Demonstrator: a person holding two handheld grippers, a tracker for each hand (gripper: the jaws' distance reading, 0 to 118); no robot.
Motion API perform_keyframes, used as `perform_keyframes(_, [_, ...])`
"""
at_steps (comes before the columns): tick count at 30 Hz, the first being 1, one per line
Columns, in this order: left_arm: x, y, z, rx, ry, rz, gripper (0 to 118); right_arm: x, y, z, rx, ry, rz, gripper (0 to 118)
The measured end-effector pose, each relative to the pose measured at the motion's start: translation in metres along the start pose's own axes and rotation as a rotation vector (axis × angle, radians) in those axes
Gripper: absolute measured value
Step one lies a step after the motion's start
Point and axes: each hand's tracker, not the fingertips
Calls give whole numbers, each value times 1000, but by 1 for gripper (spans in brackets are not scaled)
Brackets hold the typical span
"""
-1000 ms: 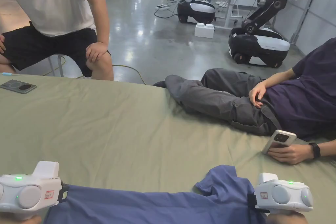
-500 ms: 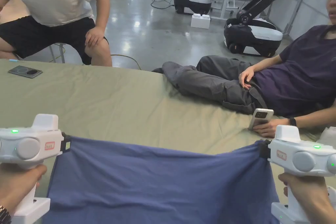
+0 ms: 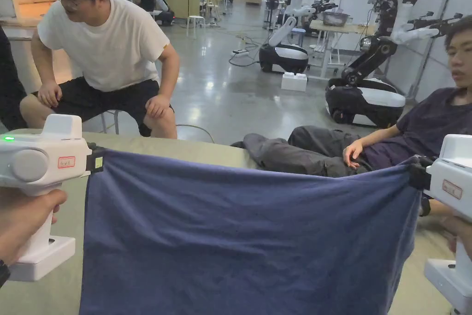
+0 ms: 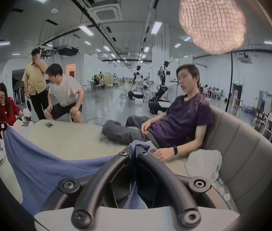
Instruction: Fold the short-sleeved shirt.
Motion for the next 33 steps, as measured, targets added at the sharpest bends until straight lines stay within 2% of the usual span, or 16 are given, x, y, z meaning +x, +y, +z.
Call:
perform_keyframes(8, [-1, 66, -5, 56, 18, -8, 0, -7, 72, -10, 94, -32, 9, 1])
perform_keyframes(24, [-7, 226, -43, 201, 105, -27, 0, -16, 219, -87, 202, -88, 42, 1])
perform_keyframes(29, [-4, 248, -63, 213, 130, -41, 0, -17, 239, -111, 210, -99, 51, 1])
perform_keyframes(33, [-2, 240, -86, 200, 150, -35, 0, -19, 224, -127, 190, -97, 45, 1])
